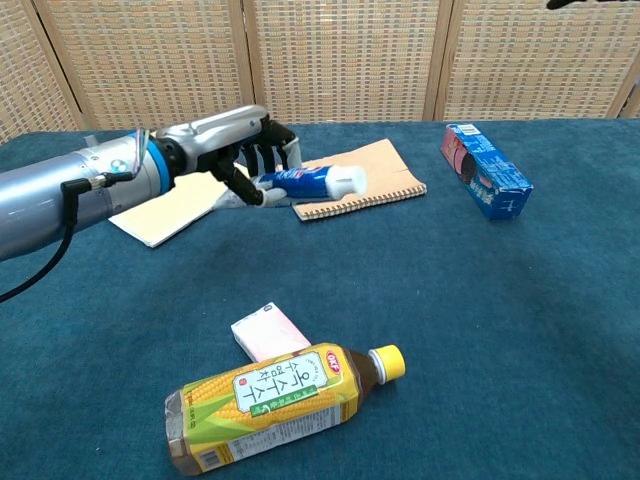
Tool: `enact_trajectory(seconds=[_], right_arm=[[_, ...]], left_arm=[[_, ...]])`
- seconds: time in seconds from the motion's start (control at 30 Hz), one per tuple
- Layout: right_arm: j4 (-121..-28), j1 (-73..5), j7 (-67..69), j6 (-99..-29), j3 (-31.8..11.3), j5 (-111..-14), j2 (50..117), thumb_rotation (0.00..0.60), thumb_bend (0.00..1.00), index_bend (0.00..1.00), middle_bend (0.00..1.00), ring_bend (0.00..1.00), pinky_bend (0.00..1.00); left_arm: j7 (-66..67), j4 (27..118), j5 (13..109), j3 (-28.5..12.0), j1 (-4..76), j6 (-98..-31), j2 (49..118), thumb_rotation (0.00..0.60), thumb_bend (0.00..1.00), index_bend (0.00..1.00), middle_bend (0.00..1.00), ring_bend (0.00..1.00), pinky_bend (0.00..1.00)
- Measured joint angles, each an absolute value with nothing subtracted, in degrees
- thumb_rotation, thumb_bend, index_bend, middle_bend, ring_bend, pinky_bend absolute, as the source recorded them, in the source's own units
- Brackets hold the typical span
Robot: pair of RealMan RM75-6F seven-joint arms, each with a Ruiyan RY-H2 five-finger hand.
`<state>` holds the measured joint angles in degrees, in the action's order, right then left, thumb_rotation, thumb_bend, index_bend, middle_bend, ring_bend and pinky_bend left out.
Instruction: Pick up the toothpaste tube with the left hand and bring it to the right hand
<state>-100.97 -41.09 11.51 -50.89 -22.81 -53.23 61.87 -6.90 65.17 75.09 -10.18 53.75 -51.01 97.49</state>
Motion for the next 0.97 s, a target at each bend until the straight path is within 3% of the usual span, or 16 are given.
enact_trajectory(seconds=[0.07, 0.2, 0.3, 0.33, 0.4, 0.73, 0.97], right_arm=[[-100.03, -39.88, 9.20, -52.44, -20.66, -56.37, 61.69, 0.247, 0.00, 0.00, 0.00, 0.00, 0.00], [-97.71, -37.34, 4.62, -57.19, -17.02, -62.00, 61.83, 0.312, 0.00, 0.00, 0.00, 0.00, 0.00], [-96.02, -35.53, 1.68, -60.88, -14.96, -65.47, 62.06, 0.458, 0.00, 0.00, 0.00, 0.00, 0.00], [-95.49, -34.89, 0.64, -62.19, -14.33, -66.62, 62.13, 0.533, 0.00, 0.00, 0.00, 0.00, 0.00], [-94.33, -33.29, -1.68, -65.45, -12.90, -69.27, 62.31, 0.594, 0.00, 0.00, 0.00, 0.00, 0.00], [-90.39, -25.21, -10.98, -79.34, -7.84, -77.92, 62.87, 0.600, 0.00, 0.00, 0.00, 0.00, 0.00], [-89.50, -19.01, -15.09, -86.91, -5.17, -81.05, 63.41, 0.600, 0.00, 0.00, 0.00, 0.00, 0.00]], left_arm=[[-7.39, 65.54, 75.03, -9.44, 53.13, -49.66, 96.22, 0.600, 0.00, 0.00, 0.00, 0.00, 0.06], [-8.02, 67.63, 74.95, -8.93, 51.29, -50.43, 94.00, 0.600, 0.00, 0.00, 0.00, 0.00, 0.01], [-8.02, 69.50, 75.08, -8.91, 49.59, -52.95, 92.34, 0.600, 0.00, 0.00, 0.00, 0.00, 0.00], [-7.86, 70.20, 75.14, -8.89, 48.94, -54.02, 91.69, 0.600, 0.00, 0.00, 0.00, 0.00, 0.00], [-7.12, 72.27, 75.27, -8.80, 47.16, -56.79, 89.89, 0.600, 0.00, 0.00, 0.00, 0.00, 0.00], [1.20, 85.78, 73.90, -7.12, 36.41, -69.91, 80.18, 0.600, 0.00, 0.00, 0.00, 0.00, 0.00], [12.29, 94.88, 71.56, -3.26, 26.03, -80.94, 73.09, 0.600, 0.00, 0.00, 0.00, 0.00, 0.00]])
